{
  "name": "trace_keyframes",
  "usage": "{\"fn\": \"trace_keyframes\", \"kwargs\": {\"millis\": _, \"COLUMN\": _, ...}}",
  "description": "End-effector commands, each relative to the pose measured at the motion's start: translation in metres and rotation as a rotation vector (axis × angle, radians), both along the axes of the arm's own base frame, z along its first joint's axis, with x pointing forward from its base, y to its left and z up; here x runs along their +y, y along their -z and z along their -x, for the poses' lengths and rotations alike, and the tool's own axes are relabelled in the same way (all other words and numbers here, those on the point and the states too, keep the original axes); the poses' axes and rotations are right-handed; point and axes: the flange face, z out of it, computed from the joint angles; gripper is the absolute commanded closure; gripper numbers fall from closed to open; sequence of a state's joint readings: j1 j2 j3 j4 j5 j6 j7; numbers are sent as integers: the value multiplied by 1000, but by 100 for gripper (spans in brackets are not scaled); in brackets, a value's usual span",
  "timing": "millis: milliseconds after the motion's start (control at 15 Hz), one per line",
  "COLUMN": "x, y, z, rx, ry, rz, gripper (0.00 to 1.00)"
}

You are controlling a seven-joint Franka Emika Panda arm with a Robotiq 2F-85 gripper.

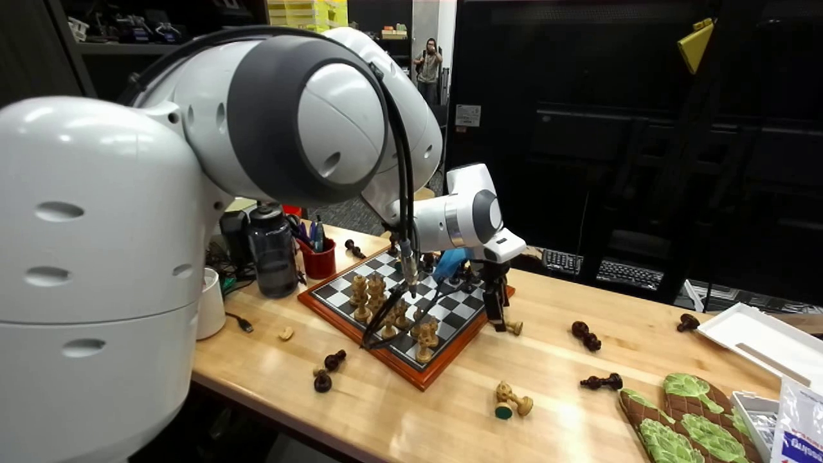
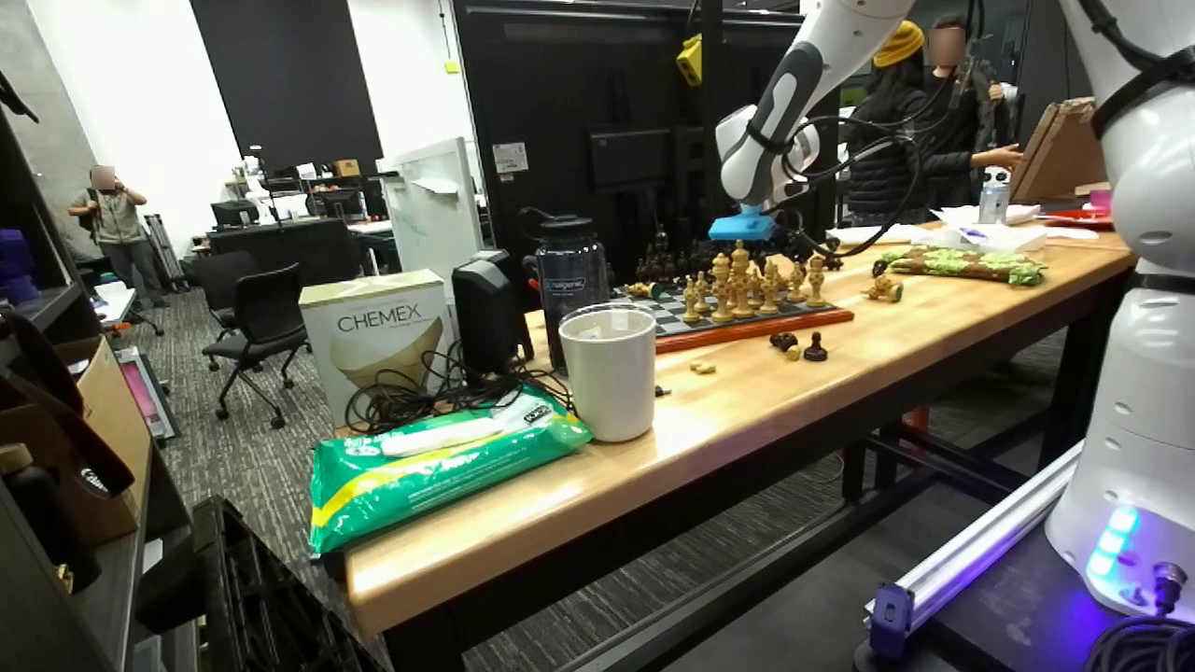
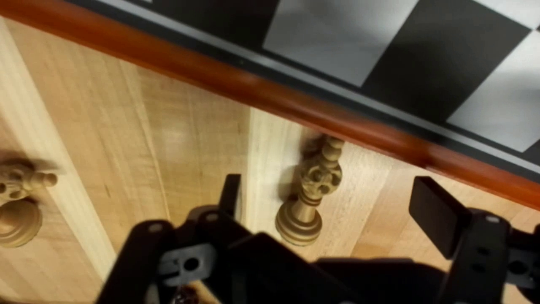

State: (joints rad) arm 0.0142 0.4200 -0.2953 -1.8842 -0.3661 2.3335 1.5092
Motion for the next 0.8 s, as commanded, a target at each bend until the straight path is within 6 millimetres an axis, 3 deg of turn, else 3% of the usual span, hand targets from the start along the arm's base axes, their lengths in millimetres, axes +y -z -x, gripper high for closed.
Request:
{"fn": "trace_keyframes", "kwargs": {"millis": 0, "x": -2, "y": 4, "z": 5, "rx": -14, "ry": 8, "rz": -5, "gripper": 0}}
{"fn": "trace_keyframes", "kwargs": {"millis": 67, "x": -3, "y": 5, "z": 5, "rx": -15, "ry": 6, "rz": -6, "gripper": 25}}
{"fn": "trace_keyframes", "kwargs": {"millis": 200, "x": -6, "y": 8, "z": 5, "rx": -16, "ry": 4, "rz": -8, "gripper": 32}}
{"fn": "trace_keyframes", "kwargs": {"millis": 733, "x": -18, "y": 5, "z": 4, "rx": -43, "ry": 10, "rz": -42, "gripper": 93}}
